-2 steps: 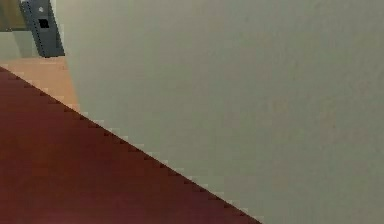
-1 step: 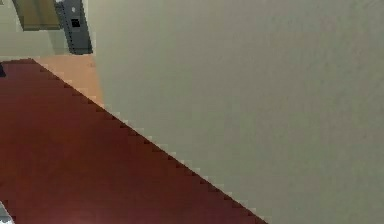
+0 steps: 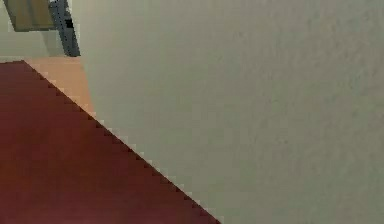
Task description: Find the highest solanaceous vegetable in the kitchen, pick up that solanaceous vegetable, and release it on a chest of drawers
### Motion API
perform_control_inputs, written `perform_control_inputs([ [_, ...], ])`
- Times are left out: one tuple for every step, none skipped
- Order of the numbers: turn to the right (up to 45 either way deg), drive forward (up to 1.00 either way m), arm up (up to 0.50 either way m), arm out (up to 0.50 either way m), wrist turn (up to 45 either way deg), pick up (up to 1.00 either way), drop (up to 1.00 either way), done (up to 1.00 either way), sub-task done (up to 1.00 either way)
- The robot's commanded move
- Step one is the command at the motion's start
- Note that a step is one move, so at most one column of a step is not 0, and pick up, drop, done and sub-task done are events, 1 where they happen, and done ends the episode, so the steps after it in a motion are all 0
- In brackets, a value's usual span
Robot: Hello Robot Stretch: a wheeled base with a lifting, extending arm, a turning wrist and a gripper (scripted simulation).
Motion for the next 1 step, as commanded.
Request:
perform_control_inputs([
  [-39.0, 0.0, 0.0, 0.0, 0.0, 0.0, 0.0, 0.0, 0.0],
])
